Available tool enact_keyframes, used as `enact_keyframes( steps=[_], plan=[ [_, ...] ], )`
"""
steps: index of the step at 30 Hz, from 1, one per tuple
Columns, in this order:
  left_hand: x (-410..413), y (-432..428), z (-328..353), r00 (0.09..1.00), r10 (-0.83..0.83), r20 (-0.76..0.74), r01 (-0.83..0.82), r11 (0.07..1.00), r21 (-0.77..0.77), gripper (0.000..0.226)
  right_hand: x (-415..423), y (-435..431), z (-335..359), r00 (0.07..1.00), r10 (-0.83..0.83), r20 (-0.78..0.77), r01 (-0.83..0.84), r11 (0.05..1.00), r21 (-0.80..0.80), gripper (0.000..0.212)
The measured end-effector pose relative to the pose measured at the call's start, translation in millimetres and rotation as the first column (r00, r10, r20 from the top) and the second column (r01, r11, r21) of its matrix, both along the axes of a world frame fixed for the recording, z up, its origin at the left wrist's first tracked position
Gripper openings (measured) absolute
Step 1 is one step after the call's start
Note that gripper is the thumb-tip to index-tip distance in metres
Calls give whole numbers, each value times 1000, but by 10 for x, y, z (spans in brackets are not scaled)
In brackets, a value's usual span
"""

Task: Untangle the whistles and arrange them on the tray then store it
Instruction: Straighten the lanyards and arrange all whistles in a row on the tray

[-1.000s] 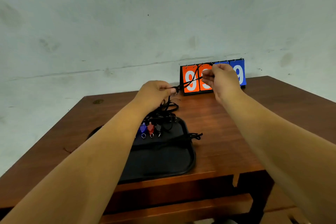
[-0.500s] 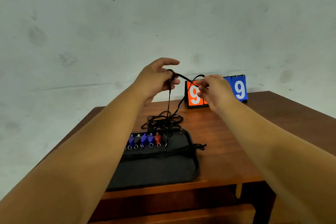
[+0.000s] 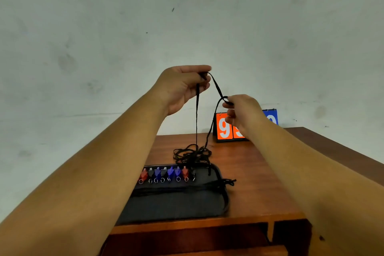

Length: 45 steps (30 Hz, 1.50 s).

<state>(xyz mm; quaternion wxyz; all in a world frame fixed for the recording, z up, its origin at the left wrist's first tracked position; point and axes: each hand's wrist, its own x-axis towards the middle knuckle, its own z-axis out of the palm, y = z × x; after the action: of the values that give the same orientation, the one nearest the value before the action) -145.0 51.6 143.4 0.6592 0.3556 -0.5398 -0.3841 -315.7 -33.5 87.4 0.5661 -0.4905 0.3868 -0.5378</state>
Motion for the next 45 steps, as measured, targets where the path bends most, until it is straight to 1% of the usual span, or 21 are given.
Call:
enact_keyframes(
  steps=[3,5,6,8,9,10,11,14,16,20,22,24,27,31,32,34,36,37,40,43,45],
  plan=[
    [24,117,64,1000,12,-2,-12,1000,-19,22,-16,159,70,998,36,-59,-37,999,-11,16],
    [45,169,90,999,55,0,-55,998,-28,23,4,214,90,986,45,-163,-52,998,-34,21],
    [55,189,98,995,97,21,-97,995,-29,24,19,232,94,970,33,-242,-49,997,-59,26],
    [87,224,108,977,191,91,-190,982,-24,28,65,251,104,919,-13,-395,-57,985,-166,36],
    [107,239,110,965,229,125,-228,973,-20,29,86,287,114,899,-39,-435,-71,970,-233,40],
    [123,255,114,953,259,154,-260,965,-16,29,111,342,127,898,-39,-438,-95,956,-279,40],
    [136,273,116,942,285,175,-287,958,-14,28,137,413,148,911,5,-413,-138,946,-294,36],
    [158,323,112,919,338,201,-339,940,-33,25,256,598,206,925,256,-279,-325,916,-237,30],
    [195,345,114,898,378,226,-373,925,-67,24,339,736,213,903,343,-259,-404,882,-241,32],
    [328,384,119,824,492,282,-480,870,-116,20,481,908,121,881,380,-283,-457,840,-292,28],
    [405,402,100,820,504,271,-495,862,-109,18,510,931,74,894,355,-273,-432,844,-318,23],
    [507,409,61,829,508,232,-501,861,-93,17,524,904,20,900,313,-303,-406,855,-323,22],
    [687,385,-63,839,526,141,-525,850,-52,16,516,788,-102,887,232,-398,-371,873,-317,27],
    [925,337,-387,841,541,-28,-538,840,77,7,398,591,-417,801,196,-566,-407,871,-274,30],
    [986,328,-486,844,529,-91,-519,847,115,7,354,539,-516,774,194,-603,-421,868,-262,30],
    [1097,321,-687,829,481,-285,-442,876,192,7,259,438,-714,724,177,-667,-436,867,-242,30],
    [1184,319,-868,770,445,-458,-371,895,245,8,173,339,-881,680,164,-715,-446,866,-225,32],
    [1222,314,-955,740,445,-504,-359,895,264,8,134,292,-954,659,156,-736,-450,865,-220,33],
    [1323,295,-1159,698,495,-518,-377,869,322,12,43,196,-1101,581,75,-810,-451,859,-243,35],
    [1439,266,-1331,687,548,-477,-401,834,380,14,-8,114,-1217,488,16,-873,-478,841,-252,35],
    [1516,248,-1421,684,598,-419,-436,795,421,16,-25,74,-1277,426,-22,-905,-484,839,-248,35]
  ],
)
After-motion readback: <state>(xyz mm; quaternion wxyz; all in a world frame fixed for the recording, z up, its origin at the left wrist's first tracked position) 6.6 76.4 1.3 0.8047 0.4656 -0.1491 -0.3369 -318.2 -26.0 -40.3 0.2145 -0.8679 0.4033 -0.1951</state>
